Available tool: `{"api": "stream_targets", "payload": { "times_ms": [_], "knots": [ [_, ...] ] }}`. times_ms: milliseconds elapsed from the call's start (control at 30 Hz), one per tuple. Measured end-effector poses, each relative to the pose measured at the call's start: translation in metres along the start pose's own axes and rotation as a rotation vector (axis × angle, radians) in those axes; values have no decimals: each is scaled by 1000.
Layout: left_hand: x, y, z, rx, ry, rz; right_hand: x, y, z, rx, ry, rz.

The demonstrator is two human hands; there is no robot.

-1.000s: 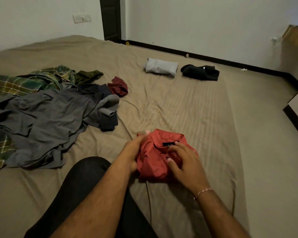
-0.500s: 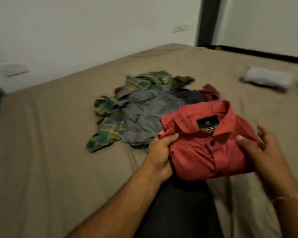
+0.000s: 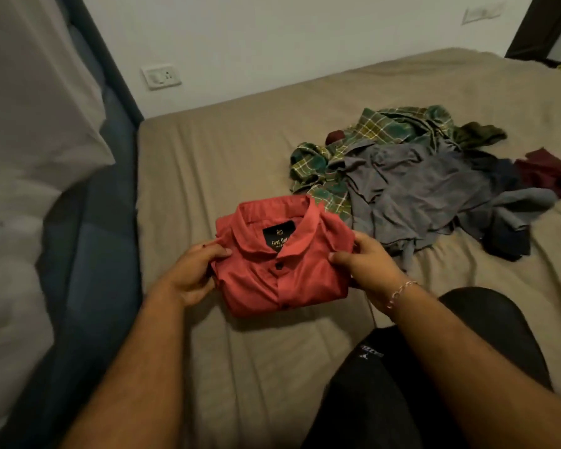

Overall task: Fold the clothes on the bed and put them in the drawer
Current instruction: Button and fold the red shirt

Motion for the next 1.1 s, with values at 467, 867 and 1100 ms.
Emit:
{"api": "stream_targets", "payload": {
  "times_ms": [467,867,1100],
  "knots": [
    [33,16,34,587,274,1392,14,-57,-4,-727,374,-1196],
    [286,42,60,1053,186,1491,-108,-13,45,-362,-509,-398],
    [344,53,43,1145,107,1128,-181,-23,27,-235,-688,-20]
  ]
}}
Point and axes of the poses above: each hand's wrist, its own z-axis towards the middle knuckle, its own x-axis out of the palm, y = z × x, the point moved 2 cm from there along z, towards the middle knuckle, and after that the axes turned 11 degrees about -y, right-handed, at the moved point
